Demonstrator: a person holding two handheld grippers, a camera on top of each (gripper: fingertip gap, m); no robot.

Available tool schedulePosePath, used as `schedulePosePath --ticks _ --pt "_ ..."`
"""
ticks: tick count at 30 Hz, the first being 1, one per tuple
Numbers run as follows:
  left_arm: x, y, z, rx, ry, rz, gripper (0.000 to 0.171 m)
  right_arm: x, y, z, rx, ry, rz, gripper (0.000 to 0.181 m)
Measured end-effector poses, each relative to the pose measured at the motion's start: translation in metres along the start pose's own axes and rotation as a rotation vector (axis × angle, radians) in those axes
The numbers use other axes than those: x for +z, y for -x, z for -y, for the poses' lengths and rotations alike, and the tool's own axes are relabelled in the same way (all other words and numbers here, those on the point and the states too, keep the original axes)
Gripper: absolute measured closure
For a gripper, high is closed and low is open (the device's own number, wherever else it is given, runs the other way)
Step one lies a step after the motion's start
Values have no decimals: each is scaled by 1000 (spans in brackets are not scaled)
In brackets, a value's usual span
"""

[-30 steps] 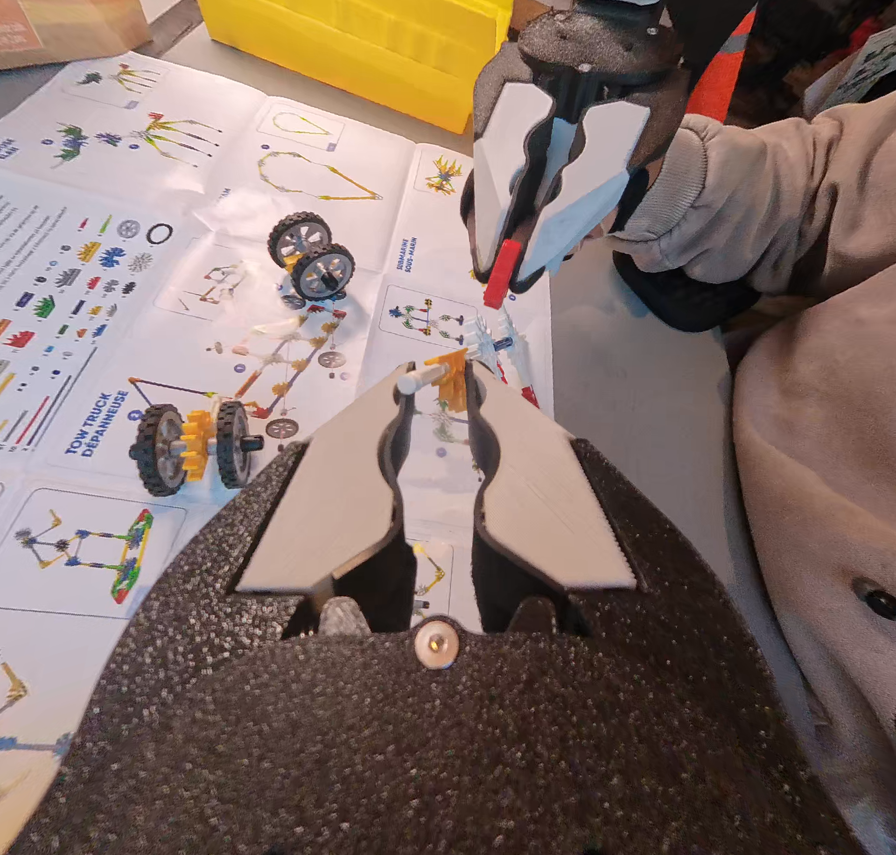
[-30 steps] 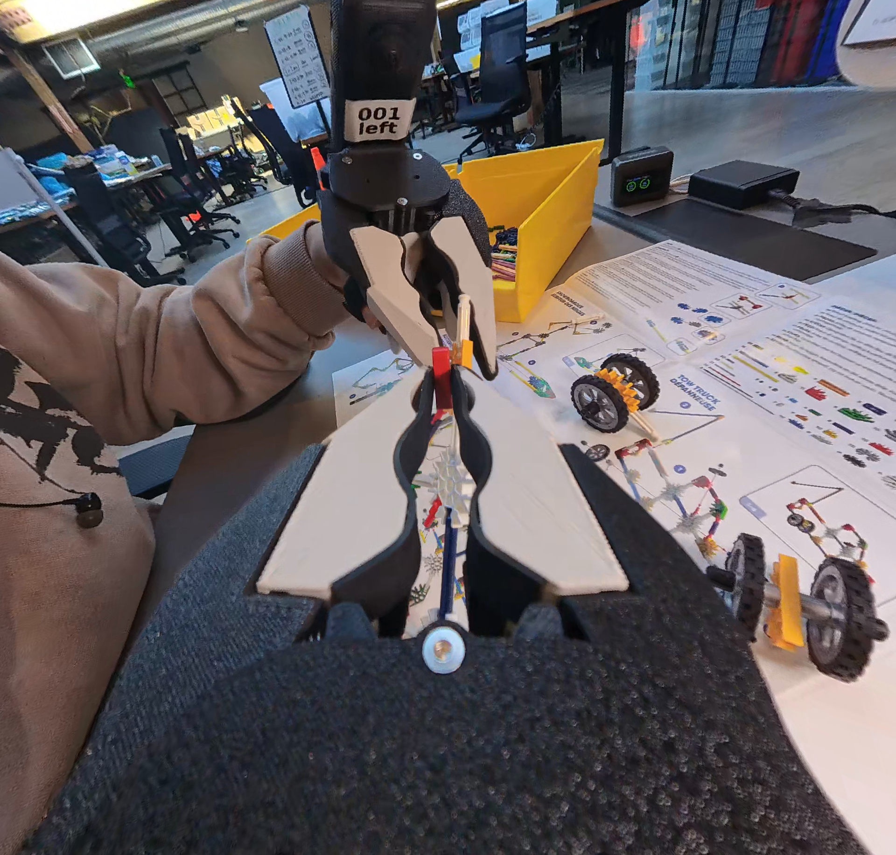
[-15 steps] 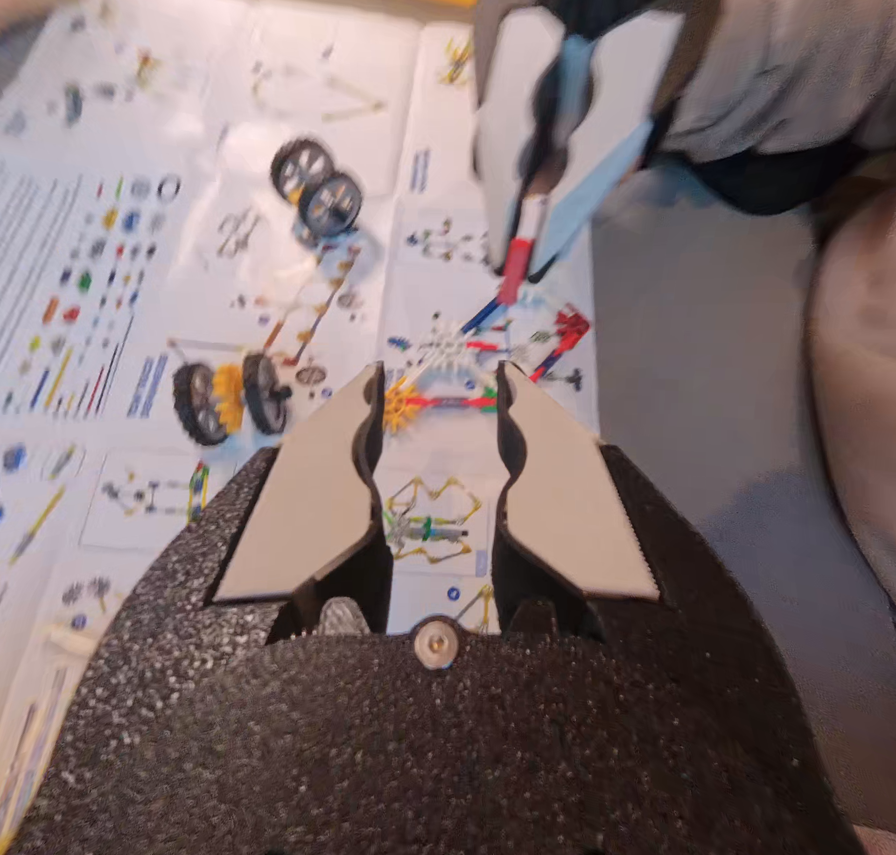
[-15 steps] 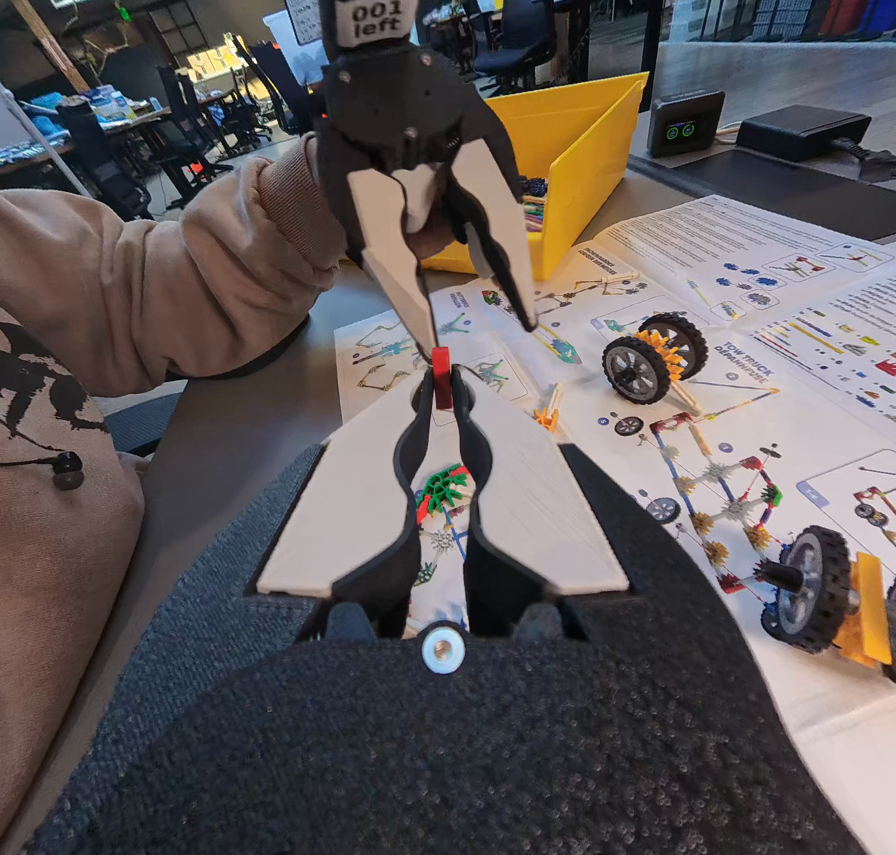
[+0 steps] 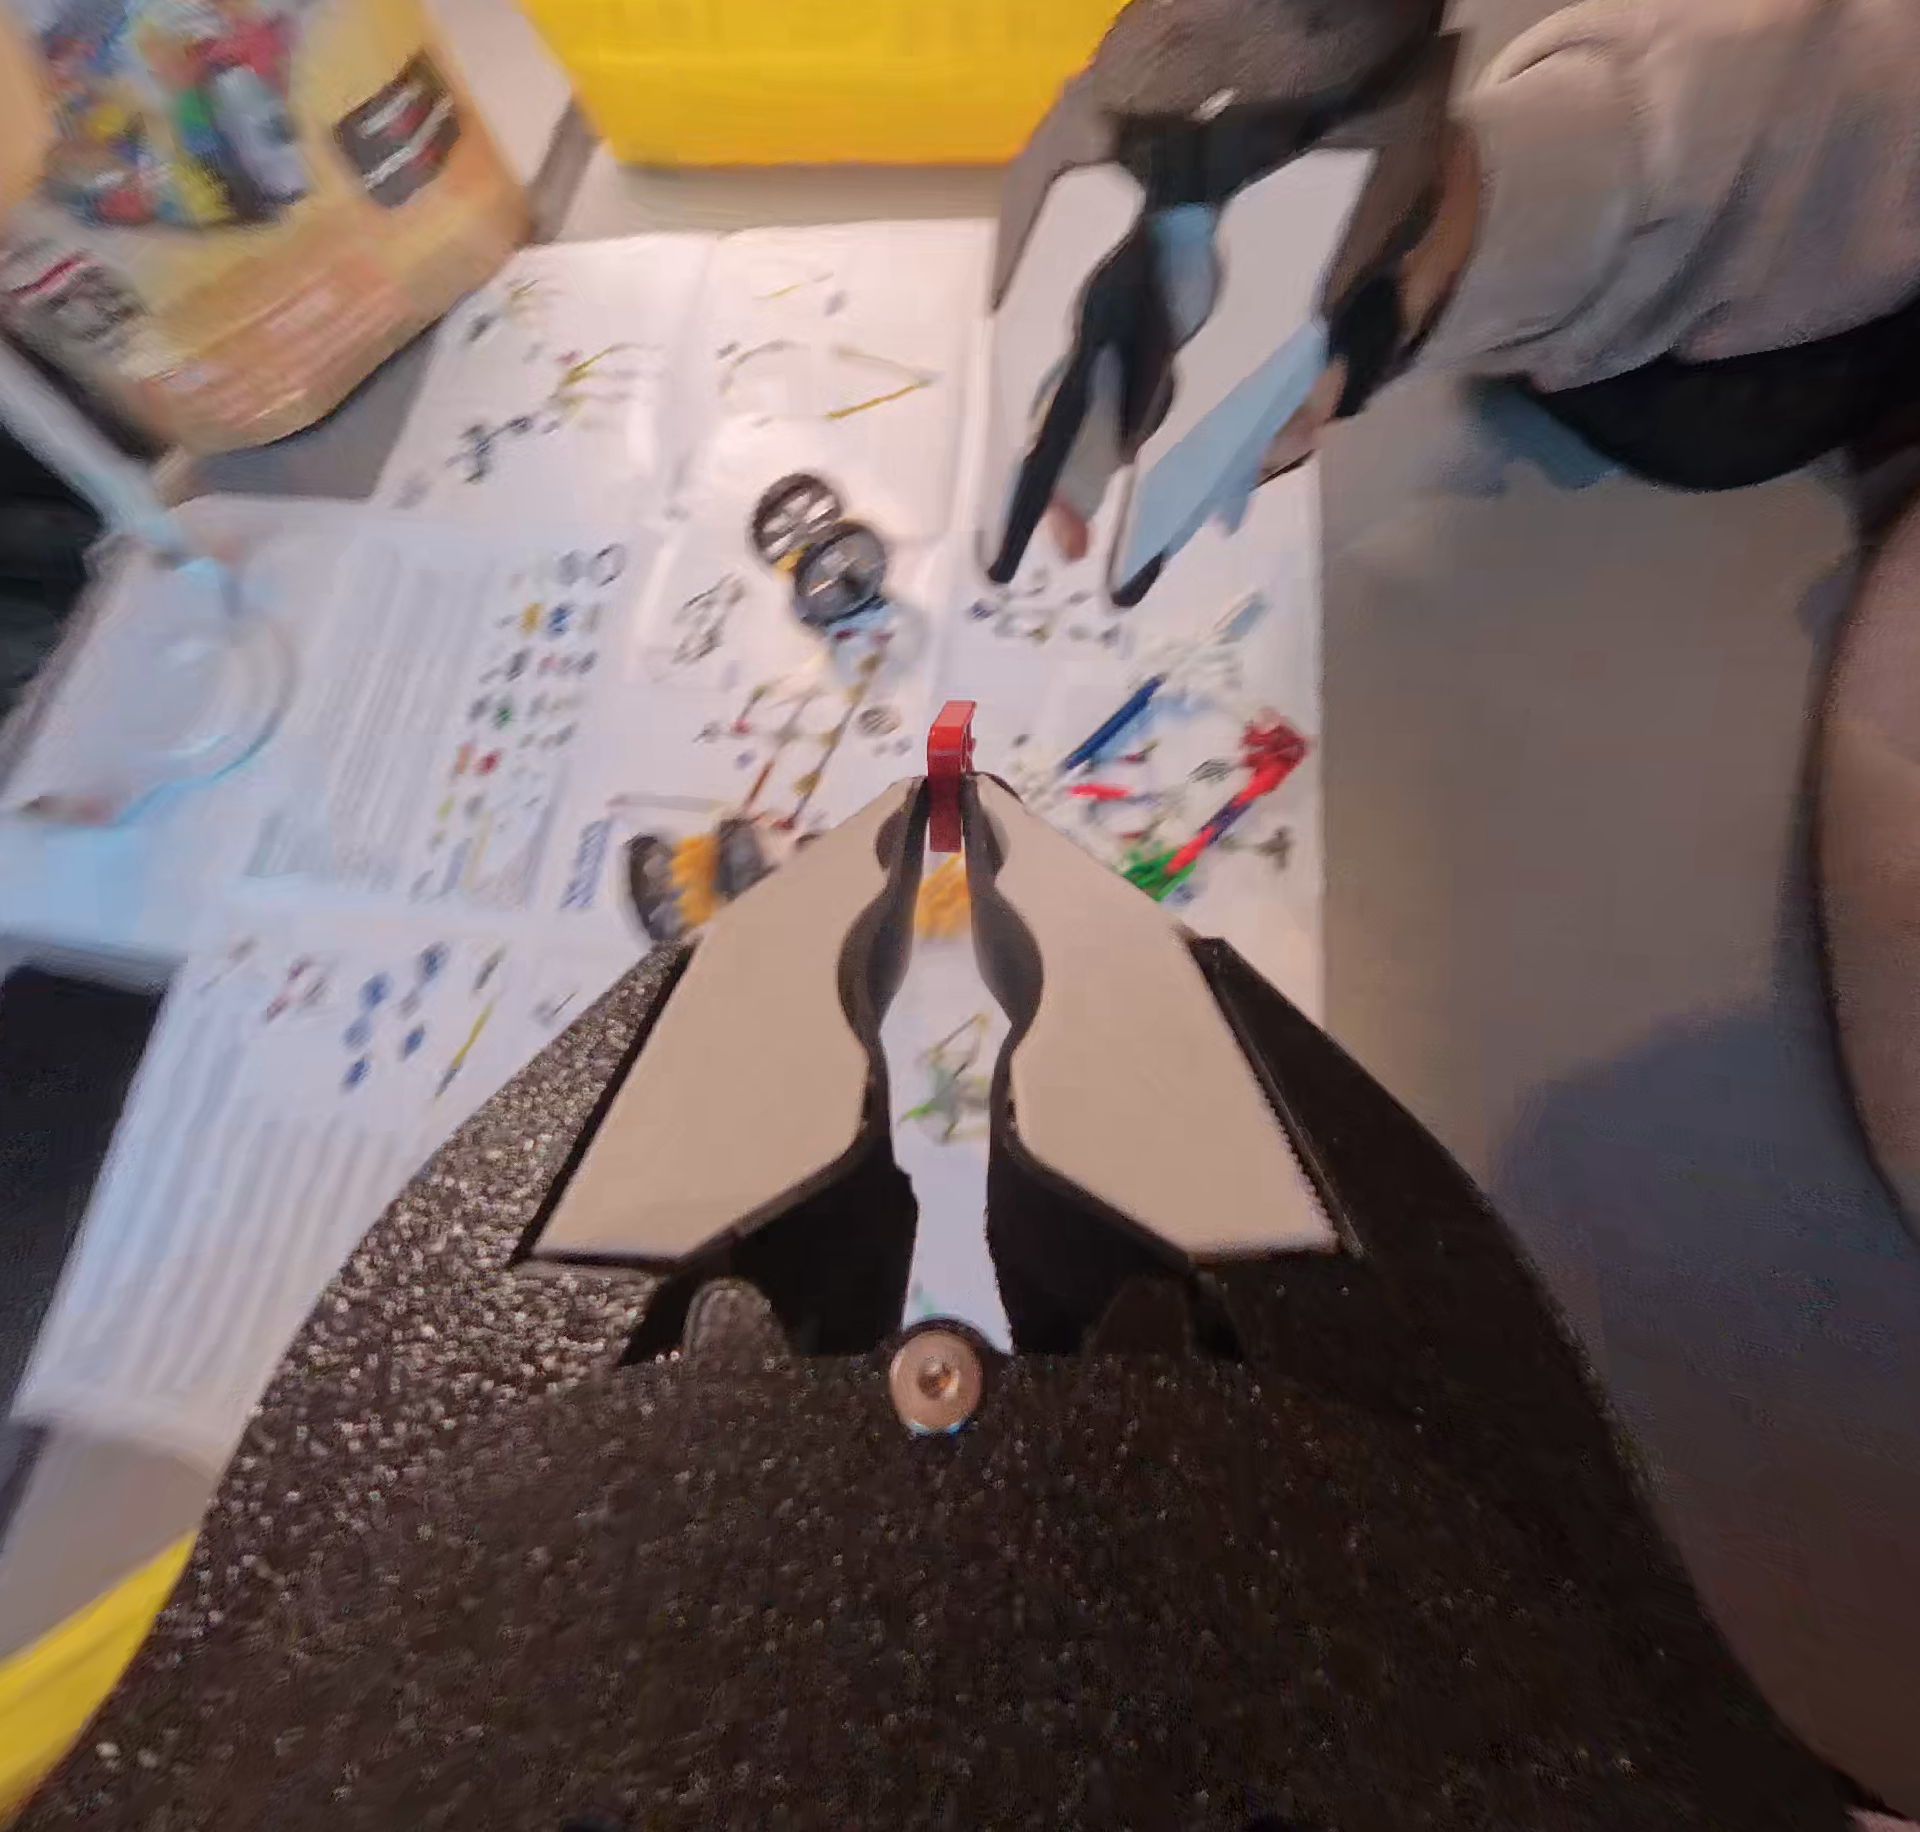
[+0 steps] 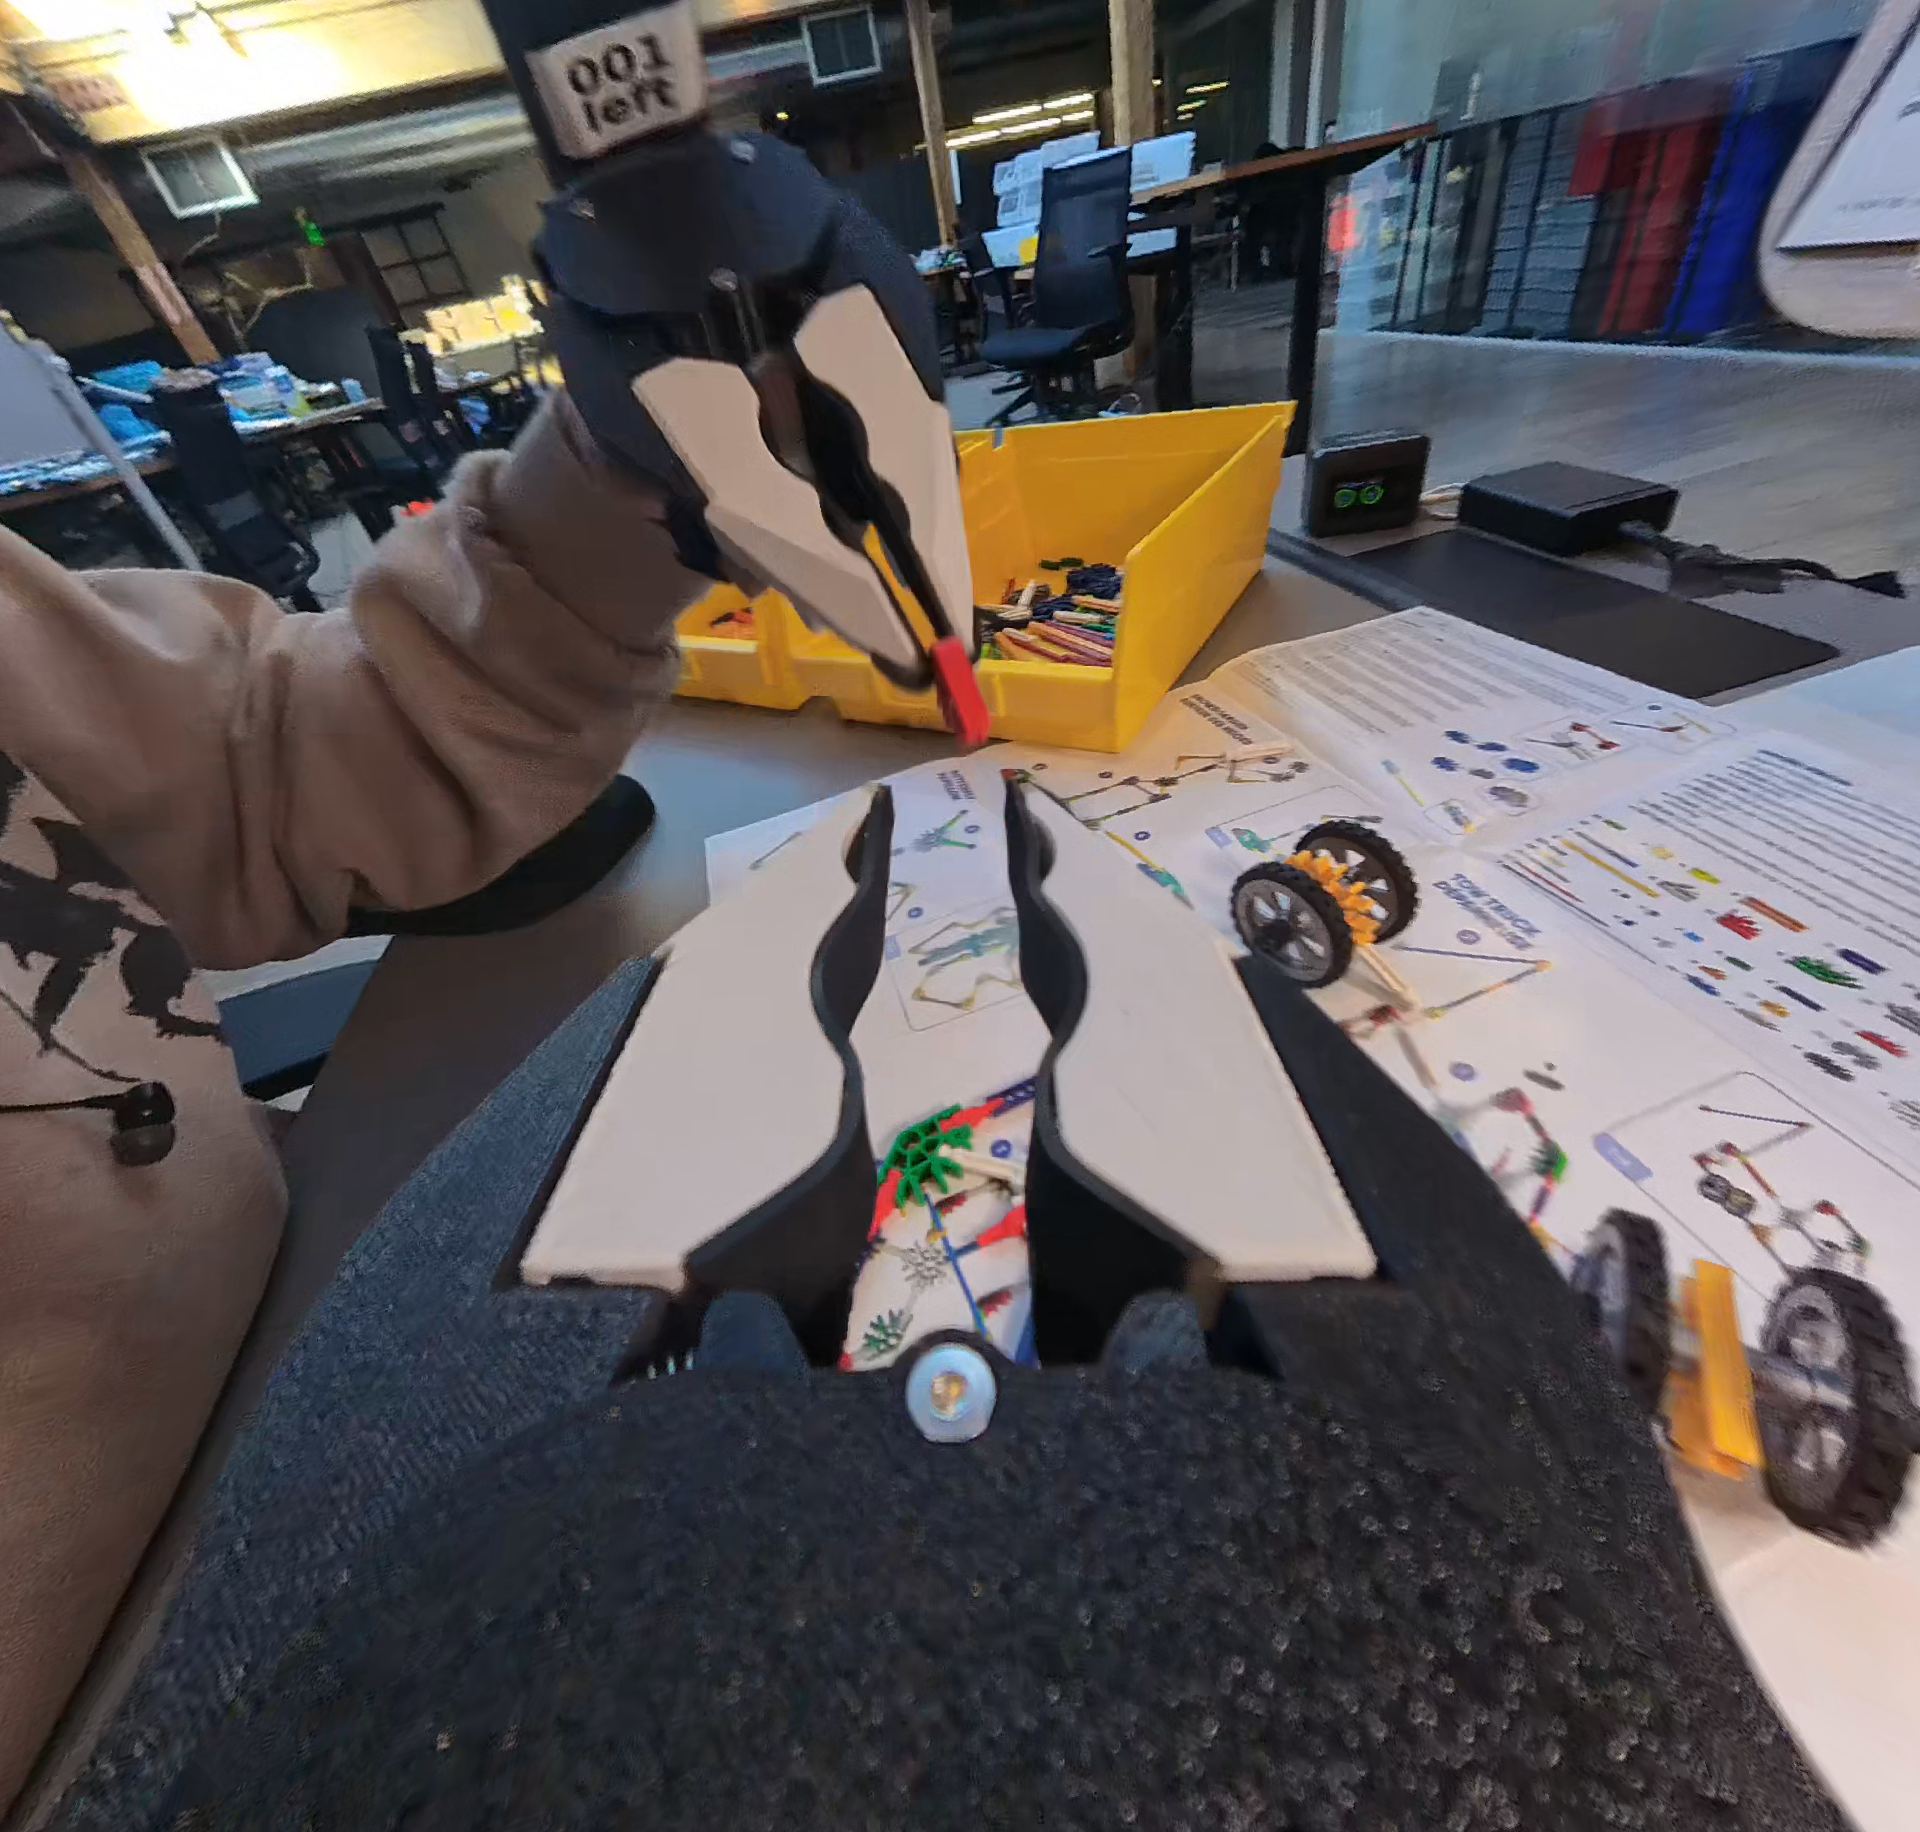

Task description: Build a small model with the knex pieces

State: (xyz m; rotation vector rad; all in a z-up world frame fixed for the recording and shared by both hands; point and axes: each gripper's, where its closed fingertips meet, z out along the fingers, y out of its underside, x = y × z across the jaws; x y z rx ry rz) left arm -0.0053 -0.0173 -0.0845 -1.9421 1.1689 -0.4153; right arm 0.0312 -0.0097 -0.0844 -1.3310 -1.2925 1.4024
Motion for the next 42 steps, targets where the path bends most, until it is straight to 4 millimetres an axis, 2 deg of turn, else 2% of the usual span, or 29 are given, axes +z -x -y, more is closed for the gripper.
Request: schedulePosePath --ticks 2,4,6,7,8,11,13,15,16,18,20,21,23,26,29,32,34,36,39,41,42 --pt "-50 39 -25 -19 206 274 168 -9 -18 -2 -33 55 -82 150" --pt "-126 72 -56 -100 381 579 168 -18 -35 -16 -109 180 -162 144" --pt "-198 81 -102 -297 518 774 168 -26 -43 -39 -146 346 -180 142" --pt "-225 78 -129 -421 566 825 167 -31 -43 -52 -142 435 -161 142" --pt "-244 74 -154 -539 592 839 167 -37 -42 -63 -137 513 -134 143" --pt "-272 71 -217 -748 638 827 167 -60 -35 -91 -155 719 -65 143" --pt "-282 77 -242 -849 627 856 149 -74 -29 -104 -171 819 -33 141" --pt "-290 84 -249 -876 623 905 136 -83 -24 -116 -180 900 -13 132" --pt "-292 88 -244 -850 614 927 134 -86 -24 -120 -196 926 -11 130" --pt "-292 100 -221 -757 569 980 135 -85 -27 -123 -241 931 -16 132" --pt "-283 112 -184 -618 489 1010 136 -83 -32 -122 -269 903 -14 140" --pt "-269 116 -161 -521 438 987 137 -80 -36 -121 -285 872 -16 142" --pt "-229 114 -110 -345 316 881 144 -80 -39 -125 -270 857 5 144" --pt "-153 88 -46 -153 166 620 147 -81 -38 -138 -273 886 49 148" --pt "-77 42 -14 -1 127 315 147 -77 -33 -139 -235 839 91 161" --pt "-6 -17 -9 125 155 8 145 -75 -27 -140 -234 830 126 173" --pt "33 -56 -21 200 206 -180 139 -74 -22 -140 -230 831 148 175" --pt "63 -84 -40 213 283 -311 134 -70 -10 -136 -192 786 203 175" --pt "86 -106 -60 196 362 -403 126 -66 0 -108 -126 632 241 176" --pt "92 -109 -61 175 373 -400 125 -64 2 -79 -83 488 248 177" --pt "94 -110 -57 155 358 -398 130 -64 3 -66 -68 422 249 179"
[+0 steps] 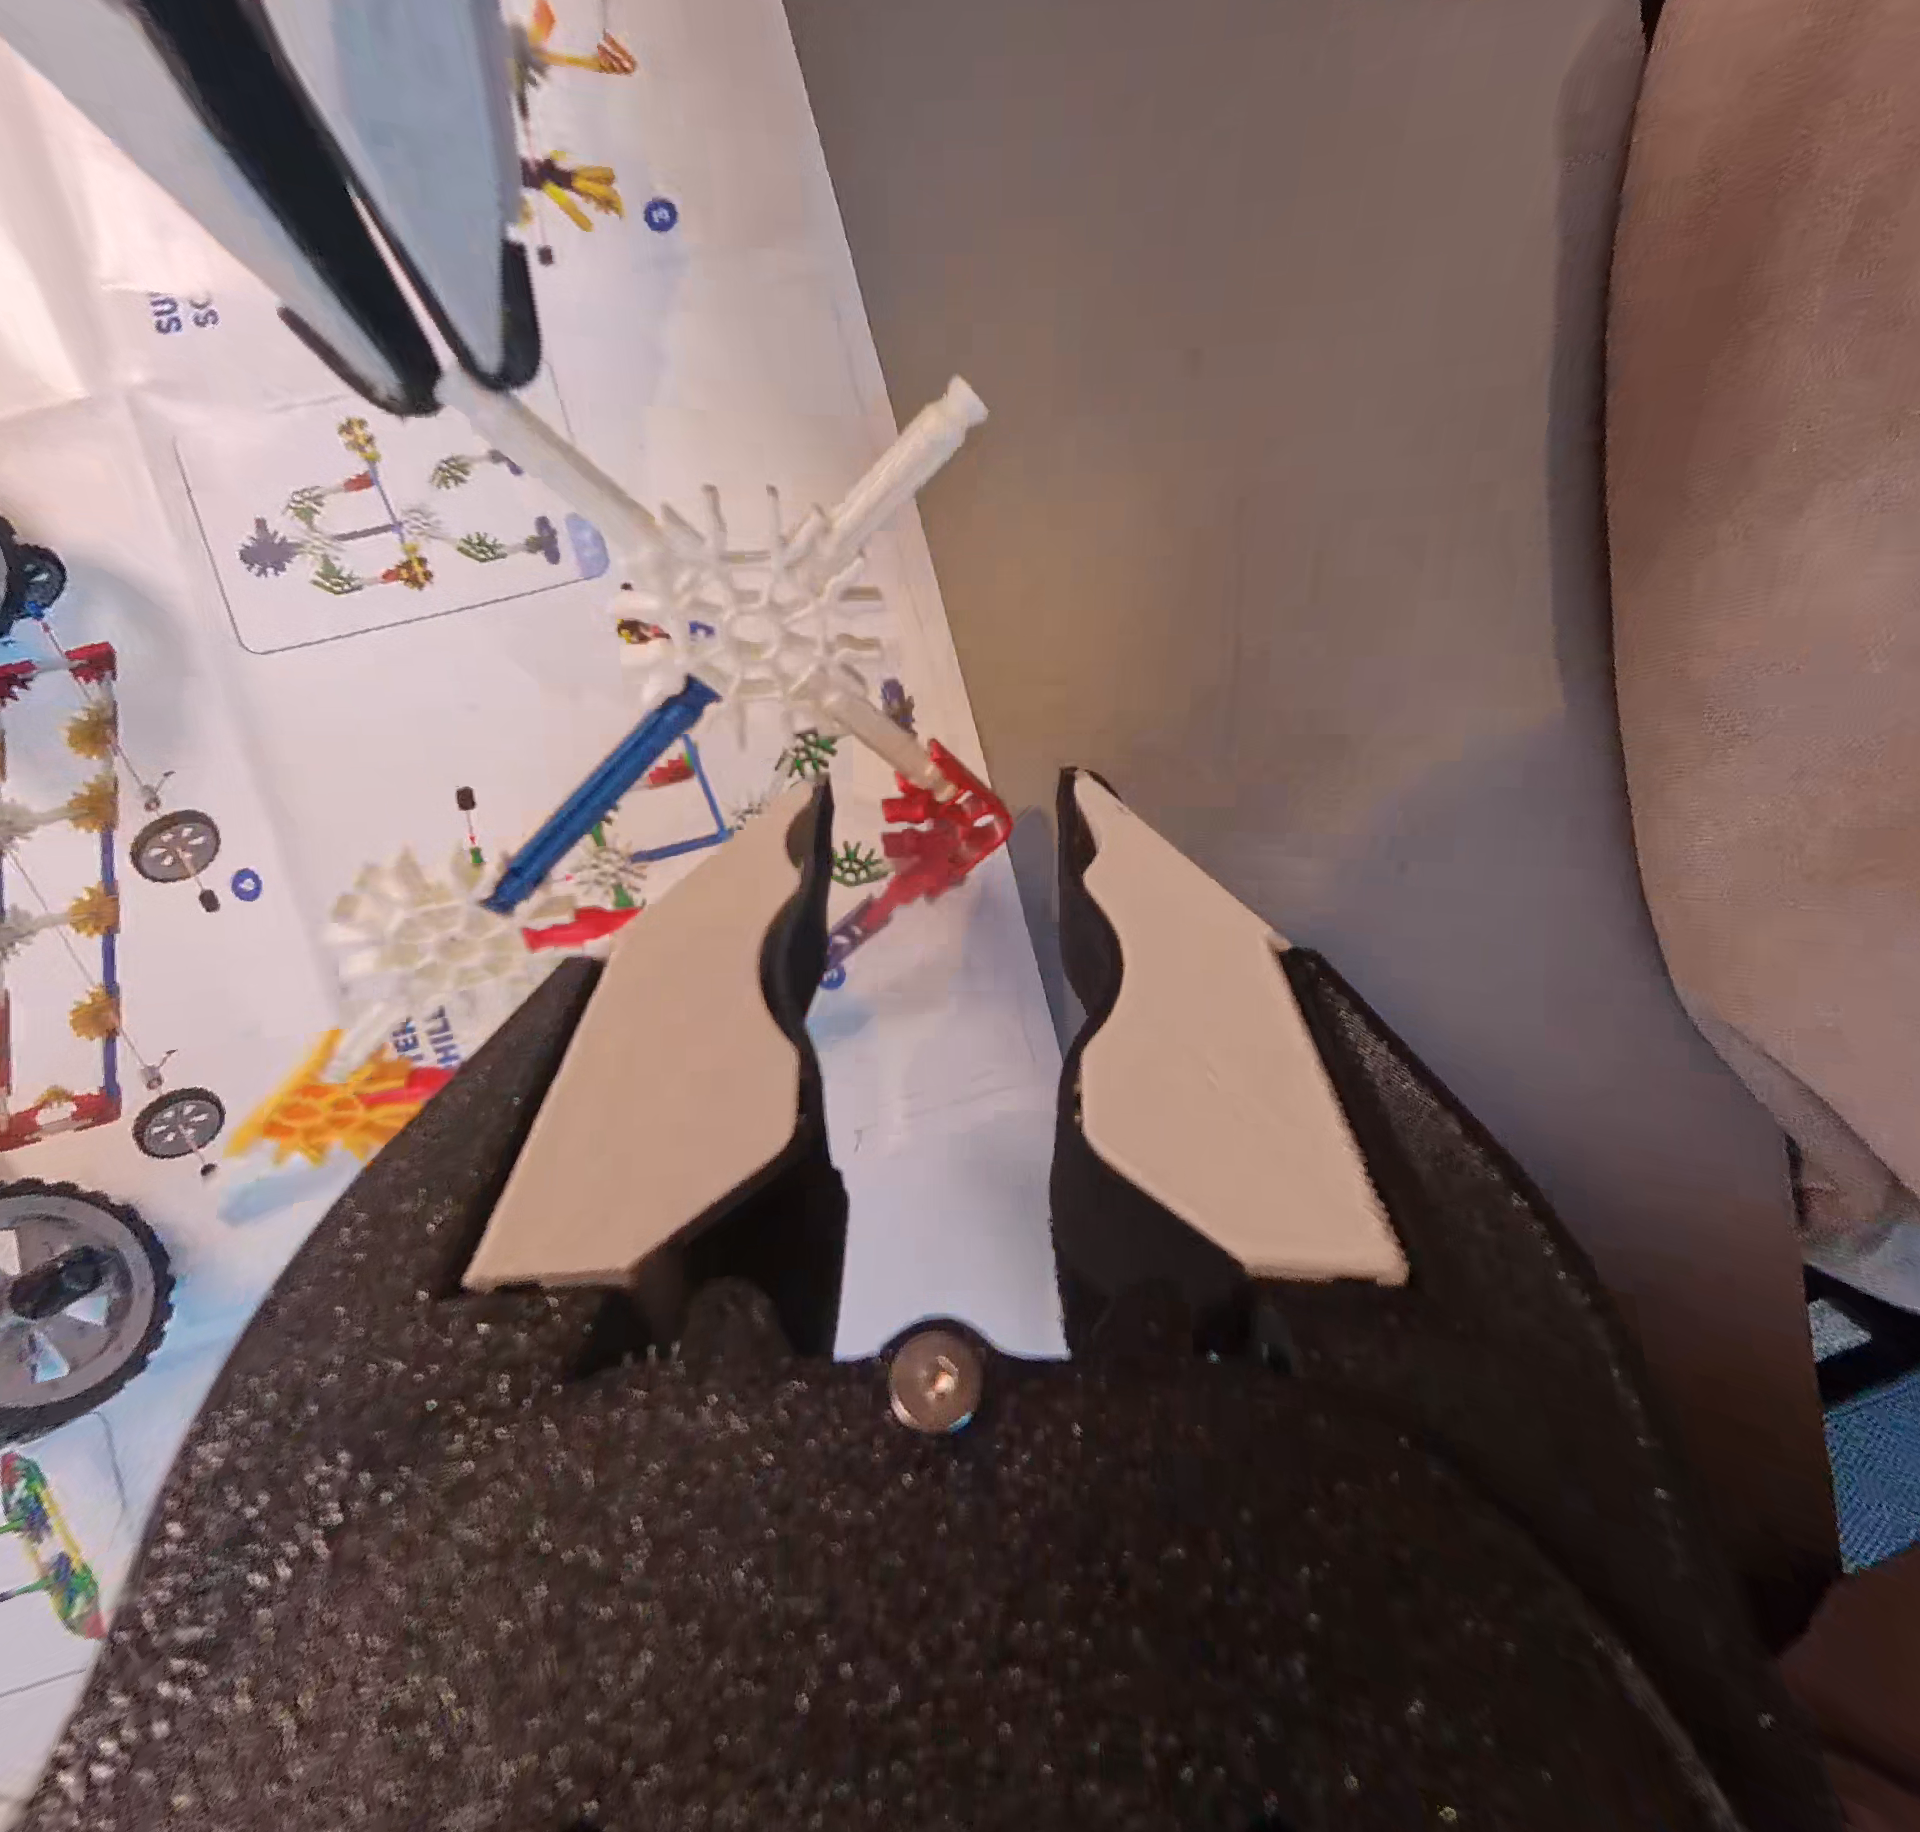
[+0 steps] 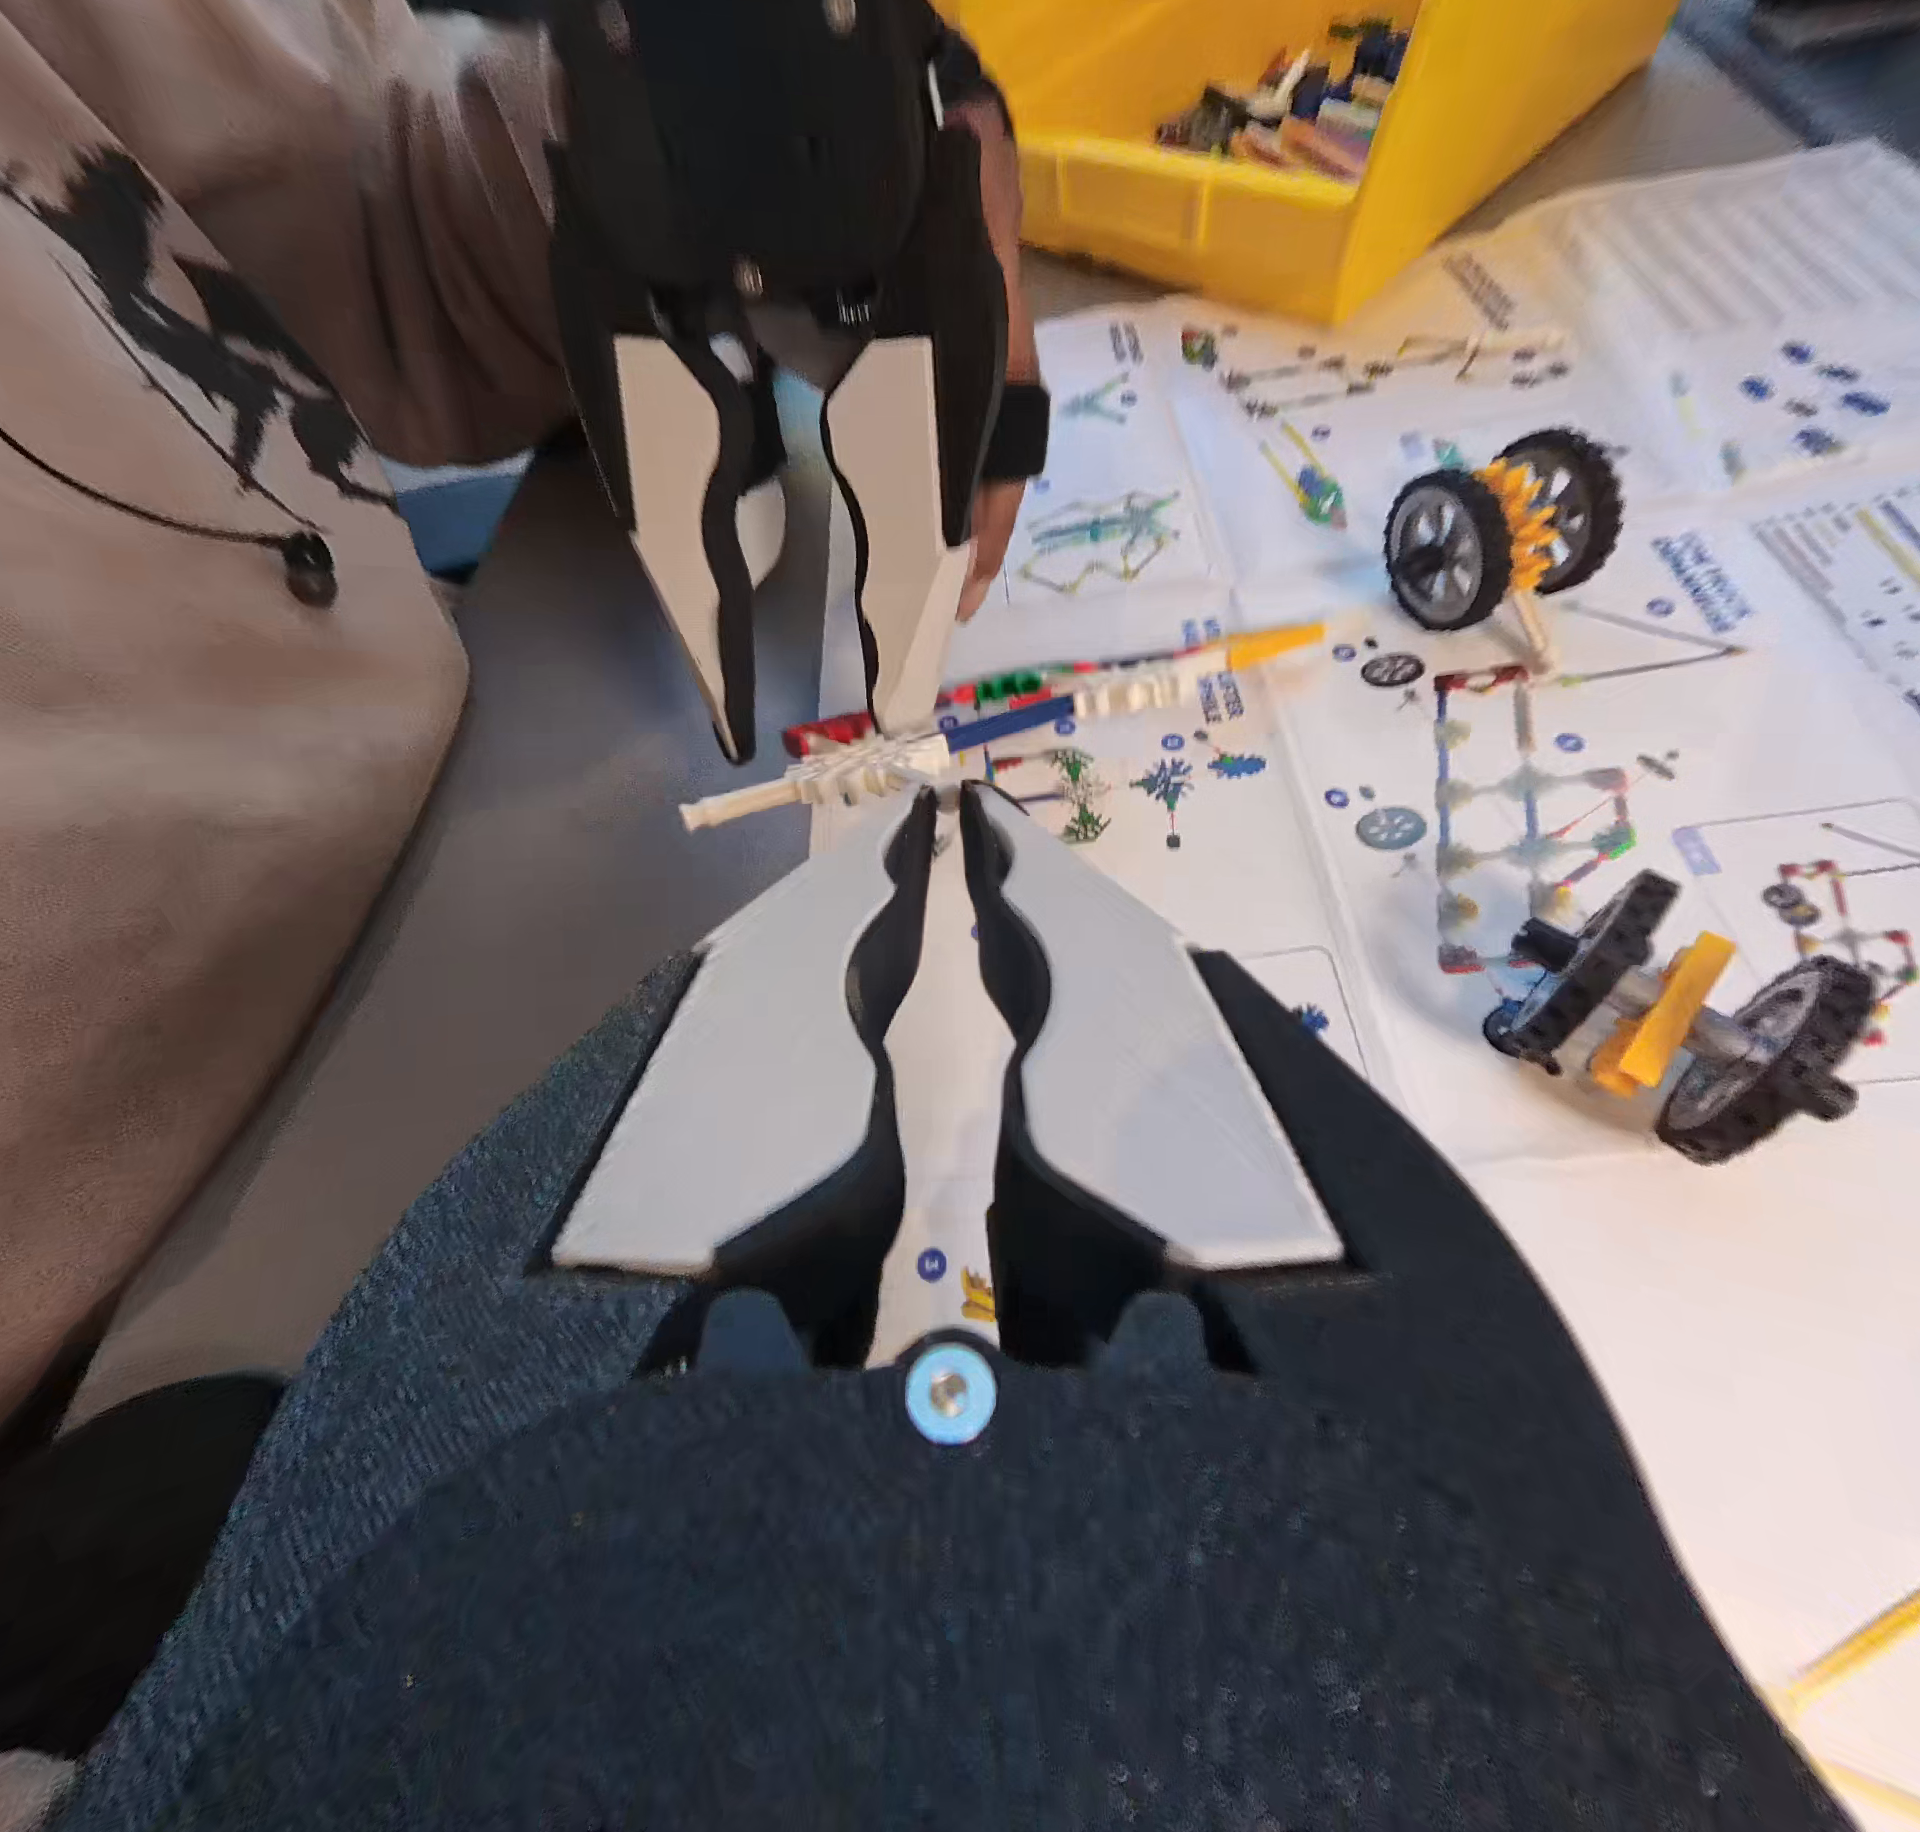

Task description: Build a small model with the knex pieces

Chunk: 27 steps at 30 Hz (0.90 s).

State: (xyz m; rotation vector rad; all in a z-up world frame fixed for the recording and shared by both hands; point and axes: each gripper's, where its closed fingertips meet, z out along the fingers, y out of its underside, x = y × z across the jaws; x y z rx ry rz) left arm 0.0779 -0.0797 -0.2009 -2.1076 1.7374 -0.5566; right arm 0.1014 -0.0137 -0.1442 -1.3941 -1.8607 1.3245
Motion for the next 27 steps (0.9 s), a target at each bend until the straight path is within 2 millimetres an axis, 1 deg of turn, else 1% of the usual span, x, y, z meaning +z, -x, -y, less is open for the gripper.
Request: schedulePosePath --ticks 1,3,4,6,8,10,11,13,14,16,18,19,21,23,24,27 --pt "0 3 7 -32 -36 6 137 -5 1 9 5 -49 0 179" --pt "1 13 23 -131 -136 14 145 -9 2 20 -3 -102 -8 178" --pt "2 14 28 -177 -177 -14 148 -10 4 26 0 -135 -2 178" --pt "2 11 34 -197 -241 -73 161 -11 7 34 16 -183 14 178" --pt "-7 5 37 -208 -286 -150 162 -12 11 40 9 -216 25 178" --pt "-23 0 39 -215 -338 -214 163 -16 16 51 -24 -276 21 178" --pt "-31 -5 40 -217 -366 -259 163 -18 23 57 -53 -297 32 167" --pt "-49 -18 44 -225 -428 -376 163 -14 37 61 -110 -271 59 146" --pt "-57 -27 46 -210 -455 -446 163 -11 43 64 -140 -267 64 138" --pt "-68 -49 50 -145 -504 -584 164 -4 58 74 -186 -295 93 133" --pt "-77 -73 54 -63 -546 -718 163 2 71 82 -209 -317 129 137" --pt "-80 -82 56 -34 -555 -767 164 3 77 87 -211 -333 153 144" --pt "-80 -92 59 -10 -566 -830 164 3 92 93 -217 -354 229 154" --pt "-77 -94 59 -20 -568 -864 164 3 104 96 -222 -365 282 166" --pt "-76 -94 58 -24 -575 -876 163 6 104 93 -229 -335 279 177" --pt "-74 -88 56 -52 -600 -883 163 7 98 87 -210 -305 254 177"
